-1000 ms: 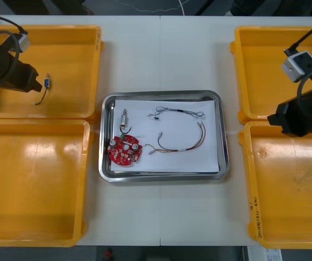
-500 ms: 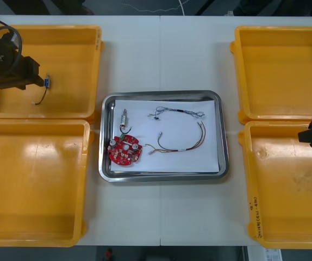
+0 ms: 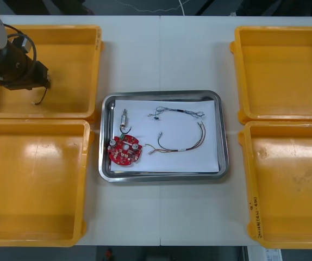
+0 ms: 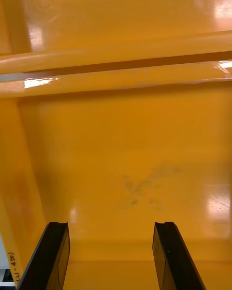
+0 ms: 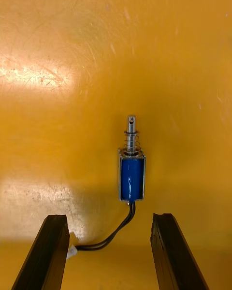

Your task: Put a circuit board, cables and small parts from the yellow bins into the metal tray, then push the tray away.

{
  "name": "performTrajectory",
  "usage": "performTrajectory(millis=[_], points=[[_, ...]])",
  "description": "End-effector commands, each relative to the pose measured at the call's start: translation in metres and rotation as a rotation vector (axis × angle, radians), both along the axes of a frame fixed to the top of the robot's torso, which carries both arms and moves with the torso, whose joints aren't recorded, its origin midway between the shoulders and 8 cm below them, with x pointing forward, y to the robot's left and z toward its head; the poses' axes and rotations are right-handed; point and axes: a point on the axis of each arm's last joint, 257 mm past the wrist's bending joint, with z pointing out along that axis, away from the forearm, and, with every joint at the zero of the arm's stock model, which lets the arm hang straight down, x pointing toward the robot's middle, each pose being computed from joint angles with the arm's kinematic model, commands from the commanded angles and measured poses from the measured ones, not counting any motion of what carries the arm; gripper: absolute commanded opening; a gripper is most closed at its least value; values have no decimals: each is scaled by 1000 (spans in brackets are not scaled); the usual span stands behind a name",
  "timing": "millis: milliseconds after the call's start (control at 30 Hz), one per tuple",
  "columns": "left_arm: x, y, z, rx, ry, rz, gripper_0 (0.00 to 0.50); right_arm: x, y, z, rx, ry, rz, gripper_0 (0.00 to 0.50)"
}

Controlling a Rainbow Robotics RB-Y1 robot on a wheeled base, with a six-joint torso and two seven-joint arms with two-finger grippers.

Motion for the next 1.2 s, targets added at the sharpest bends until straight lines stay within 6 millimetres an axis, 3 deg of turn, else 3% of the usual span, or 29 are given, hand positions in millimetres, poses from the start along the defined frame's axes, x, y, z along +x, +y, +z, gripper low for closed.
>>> performTrajectory(millis=[33, 433, 800, 833, 900, 933, 1200], points=[[23, -16, 26, 8, -75, -30, 500, -2, -29, 8, -45, -2, -57, 500], [41, -28, 17, 12, -108, -28, 500, -3, -41, 9, -69, 16, -61, 500], [41, -29, 15, 22, -107, -40, 492, -4, -40, 11, -67, 18, -51, 500], [41, -29, 15, 24, -106, -40, 426, -4, -40, 10, -66, 18, -51, 500], [41, -29, 13, 40, -102, -49, 75, -3, -39, 11, -61, 16, -51, 500], [41, -29, 12, 47, -100, -51, 0, -3, -38, 11, -60, 16, -48, 500], [41, -28, 10, 59, -100, -55, 0, -3, -38, 11, -60, 17, -49, 500]])
